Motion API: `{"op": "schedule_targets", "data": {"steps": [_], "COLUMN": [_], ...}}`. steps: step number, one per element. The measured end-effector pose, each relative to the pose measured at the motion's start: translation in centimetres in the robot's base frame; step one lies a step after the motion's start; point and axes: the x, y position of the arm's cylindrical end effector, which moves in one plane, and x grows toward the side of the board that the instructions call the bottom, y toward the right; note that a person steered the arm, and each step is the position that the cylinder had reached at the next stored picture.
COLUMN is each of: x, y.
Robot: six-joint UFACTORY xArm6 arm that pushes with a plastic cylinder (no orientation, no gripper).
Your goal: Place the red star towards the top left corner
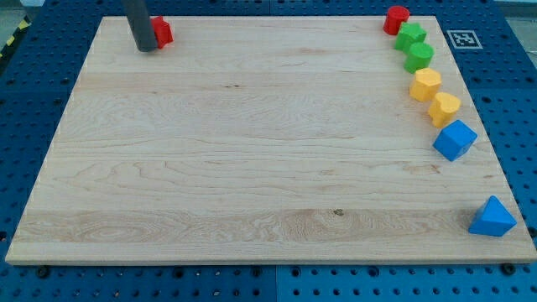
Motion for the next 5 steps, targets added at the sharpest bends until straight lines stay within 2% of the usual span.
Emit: {"op": "schedule_targets", "data": {"steps": [2, 3, 5], "x": [1.7, 0.9, -2.6], "y": [3.9, 5.2, 4.2]}}
